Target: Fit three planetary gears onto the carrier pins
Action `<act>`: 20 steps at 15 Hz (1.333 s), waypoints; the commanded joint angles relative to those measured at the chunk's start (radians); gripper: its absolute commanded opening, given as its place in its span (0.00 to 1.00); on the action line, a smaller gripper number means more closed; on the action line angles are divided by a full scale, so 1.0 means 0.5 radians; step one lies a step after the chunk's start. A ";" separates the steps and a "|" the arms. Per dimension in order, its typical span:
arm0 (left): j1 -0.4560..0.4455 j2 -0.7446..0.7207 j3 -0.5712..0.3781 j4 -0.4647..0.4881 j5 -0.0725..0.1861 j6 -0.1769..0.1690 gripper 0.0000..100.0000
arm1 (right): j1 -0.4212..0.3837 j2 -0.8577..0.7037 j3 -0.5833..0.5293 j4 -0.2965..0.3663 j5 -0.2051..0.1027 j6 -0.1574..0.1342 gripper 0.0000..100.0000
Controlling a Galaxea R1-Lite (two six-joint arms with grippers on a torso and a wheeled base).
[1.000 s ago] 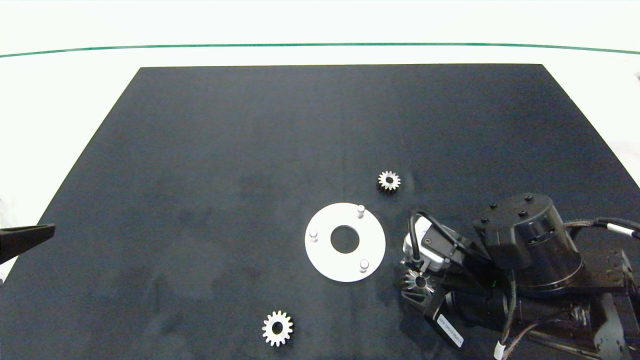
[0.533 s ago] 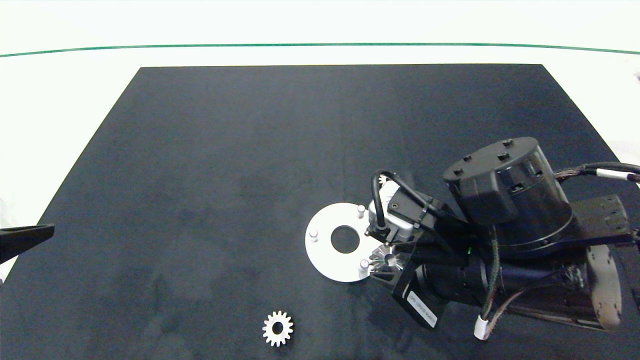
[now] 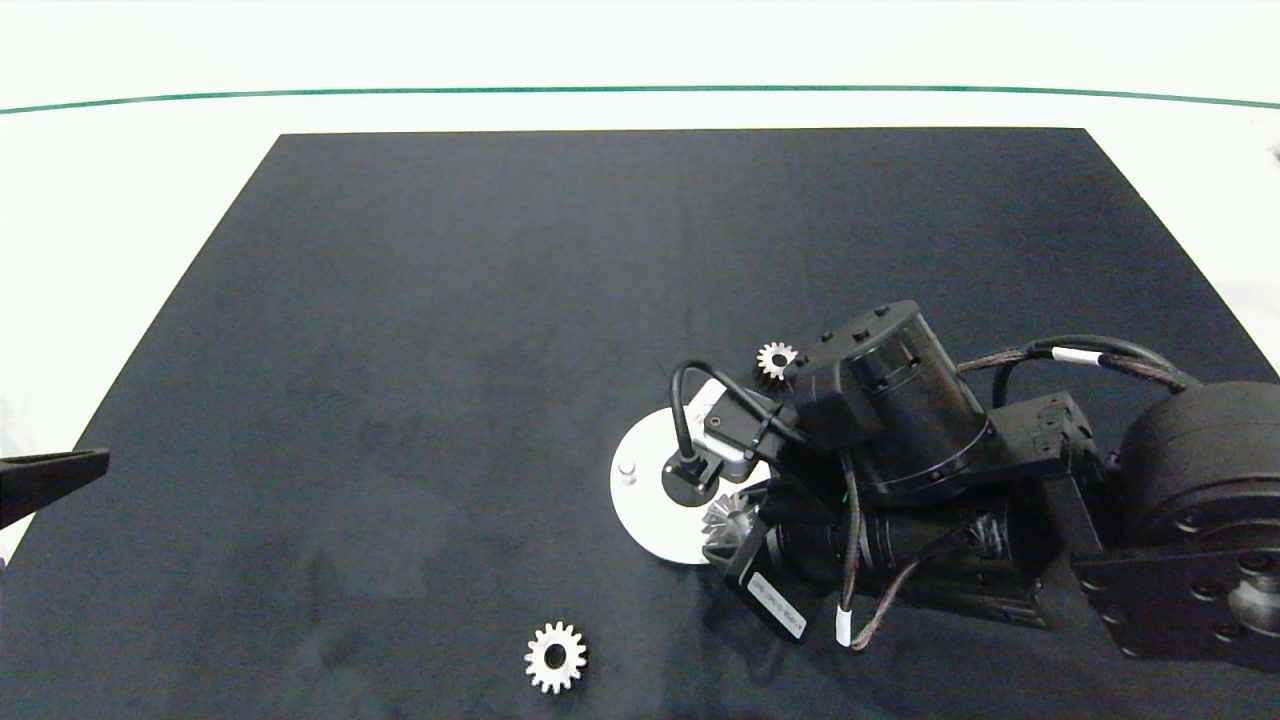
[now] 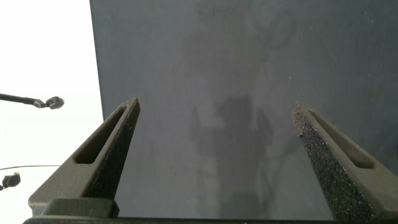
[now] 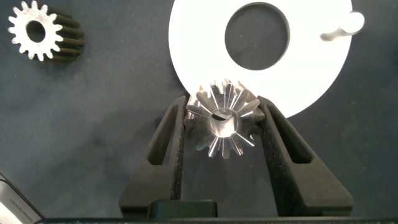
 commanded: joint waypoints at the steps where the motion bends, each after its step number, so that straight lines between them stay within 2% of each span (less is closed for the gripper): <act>1: 0.000 -0.001 -0.001 0.007 0.001 0.002 1.00 | -0.022 0.025 0.006 0.002 -0.002 0.002 0.22; 20: 0.004 -0.025 -0.001 0.004 0.001 0.005 1.00 | -0.050 0.080 0.012 -0.032 -0.008 0.005 0.22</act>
